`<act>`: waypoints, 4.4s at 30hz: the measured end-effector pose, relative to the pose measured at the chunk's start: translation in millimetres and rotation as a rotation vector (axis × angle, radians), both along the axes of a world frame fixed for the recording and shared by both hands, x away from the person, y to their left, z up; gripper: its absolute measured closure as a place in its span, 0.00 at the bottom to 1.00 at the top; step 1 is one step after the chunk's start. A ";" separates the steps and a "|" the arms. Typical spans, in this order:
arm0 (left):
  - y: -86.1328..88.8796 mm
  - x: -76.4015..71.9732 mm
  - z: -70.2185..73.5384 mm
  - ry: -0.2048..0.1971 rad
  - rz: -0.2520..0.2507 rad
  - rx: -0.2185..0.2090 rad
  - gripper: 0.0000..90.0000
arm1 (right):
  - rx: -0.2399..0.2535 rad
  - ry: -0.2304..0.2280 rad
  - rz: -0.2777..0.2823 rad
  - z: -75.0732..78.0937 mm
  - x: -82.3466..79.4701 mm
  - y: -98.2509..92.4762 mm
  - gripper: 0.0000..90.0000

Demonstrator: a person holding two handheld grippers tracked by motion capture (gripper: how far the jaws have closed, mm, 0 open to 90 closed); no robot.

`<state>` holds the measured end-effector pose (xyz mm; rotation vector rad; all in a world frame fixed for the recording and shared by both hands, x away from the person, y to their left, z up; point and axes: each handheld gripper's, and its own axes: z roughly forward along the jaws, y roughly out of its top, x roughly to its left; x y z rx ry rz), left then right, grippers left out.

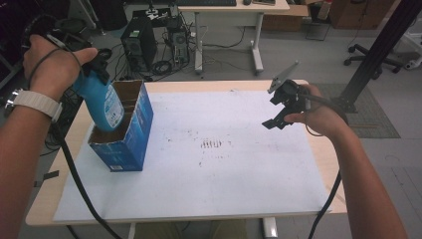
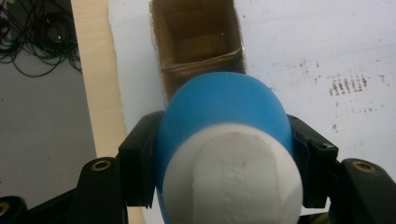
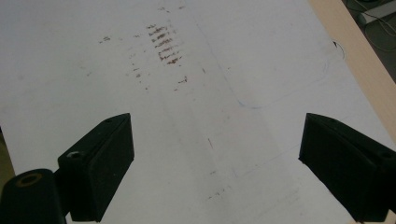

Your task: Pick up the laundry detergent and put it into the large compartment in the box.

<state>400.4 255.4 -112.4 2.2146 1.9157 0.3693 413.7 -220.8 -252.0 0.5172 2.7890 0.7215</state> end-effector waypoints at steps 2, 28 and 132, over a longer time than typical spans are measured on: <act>0.2 0.5 -1.8 -0.002 -0.002 0.001 0.42 | 0.000 0.001 0.000 -0.1 0.1 0.3 0.11; 2.5 15.2 -63.8 0.040 -0.022 0.000 0.42 | -0.007 0.015 -0.006 -5.3 2.4 1.0 0.11; 8.5 32.4 -168.3 0.083 -0.053 0.003 0.27 | -0.028 0.055 -0.021 -21.8 4.3 1.0 0.11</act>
